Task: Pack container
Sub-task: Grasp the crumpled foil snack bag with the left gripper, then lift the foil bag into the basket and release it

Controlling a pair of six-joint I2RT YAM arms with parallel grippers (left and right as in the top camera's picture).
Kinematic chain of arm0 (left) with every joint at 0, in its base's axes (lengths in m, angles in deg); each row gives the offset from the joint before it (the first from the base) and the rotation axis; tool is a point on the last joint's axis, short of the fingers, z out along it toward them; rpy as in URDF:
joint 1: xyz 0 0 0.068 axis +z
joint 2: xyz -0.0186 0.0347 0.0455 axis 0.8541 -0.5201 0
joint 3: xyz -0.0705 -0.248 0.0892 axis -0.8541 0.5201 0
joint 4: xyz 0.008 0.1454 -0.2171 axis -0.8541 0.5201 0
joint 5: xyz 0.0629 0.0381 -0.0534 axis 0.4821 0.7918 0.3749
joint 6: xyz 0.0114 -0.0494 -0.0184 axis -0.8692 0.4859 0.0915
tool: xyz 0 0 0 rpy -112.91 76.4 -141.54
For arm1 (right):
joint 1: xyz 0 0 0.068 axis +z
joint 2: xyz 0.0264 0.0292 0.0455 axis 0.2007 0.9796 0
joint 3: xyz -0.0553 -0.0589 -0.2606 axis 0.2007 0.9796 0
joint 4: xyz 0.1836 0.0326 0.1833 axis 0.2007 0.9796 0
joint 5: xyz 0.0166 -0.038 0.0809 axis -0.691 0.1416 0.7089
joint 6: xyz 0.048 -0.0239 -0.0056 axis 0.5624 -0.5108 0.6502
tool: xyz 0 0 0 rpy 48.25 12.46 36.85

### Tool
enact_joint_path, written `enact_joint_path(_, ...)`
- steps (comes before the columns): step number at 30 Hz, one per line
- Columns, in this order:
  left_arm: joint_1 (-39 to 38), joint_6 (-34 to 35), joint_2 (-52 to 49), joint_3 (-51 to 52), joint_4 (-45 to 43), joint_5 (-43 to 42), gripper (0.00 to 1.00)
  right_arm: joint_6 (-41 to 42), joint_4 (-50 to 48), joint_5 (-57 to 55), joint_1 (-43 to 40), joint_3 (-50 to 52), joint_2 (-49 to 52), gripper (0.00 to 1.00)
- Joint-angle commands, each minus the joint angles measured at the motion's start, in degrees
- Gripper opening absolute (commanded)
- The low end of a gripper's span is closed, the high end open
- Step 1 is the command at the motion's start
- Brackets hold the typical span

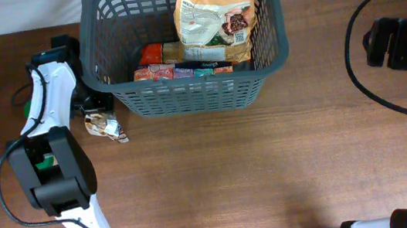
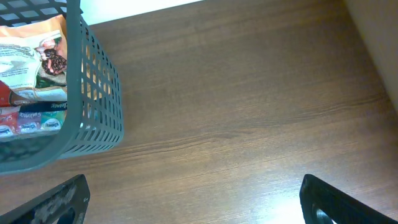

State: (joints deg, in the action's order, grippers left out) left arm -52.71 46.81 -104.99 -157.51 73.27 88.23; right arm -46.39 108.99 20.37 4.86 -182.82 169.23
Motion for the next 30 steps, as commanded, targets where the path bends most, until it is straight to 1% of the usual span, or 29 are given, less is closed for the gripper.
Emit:
enact_joint_path(1, -3.39, -1.07, -5.75, 1.49, 0.07, -1.14, 1.0, 0.5, 0.35, 0.55, -0.48, 0.0, 0.02, 0.99)
enact_joint_path(4, -6.69, -1.07, -5.75, 0.63, -0.15, -0.13, 0.99, 0.5, 0.35, 0.55, -0.48, 0.0, 0.02, 0.99)
enact_joint_path(8, -11.39, -1.05, -5.75, 0.09, -0.11, 5.25, 1.0, 0.5, 0.35, 0.57, -0.48, 0.0, 0.02, 0.99)
enact_joint_path(13, -14.47, -0.46, -5.75, 0.07, 0.24, 5.46, 0.99, 0.5, 0.35, 0.57, -0.48, 0.0, 0.02, 0.99)
enact_joint_path(17, -13.68, 1.53, -5.75, -0.26, 1.33, 5.57, 0.99, 0.5, 0.35, 0.57, -0.48, 0.0, 0.02, 0.99)
enact_joint_path(23, -8.66, 5.25, -5.75, -1.81, 3.13, 5.01, 1.0, 0.48, 0.35, 2.51, -0.44, 0.0, 0.02, 0.99)
enact_joint_path(27, -5.29, 5.14, -5.75, -1.84, 3.1, 4.31, 1.0, 0.48, 0.35, 2.71, -0.44, 0.0, 0.02, 0.99)
enact_joint_path(30, -3.82, 0.81, -5.77, -1.84, 2.93, 3.98, 1.0, 0.48, 0.35, 2.71, -0.44, 0.0, 0.02, 0.99)
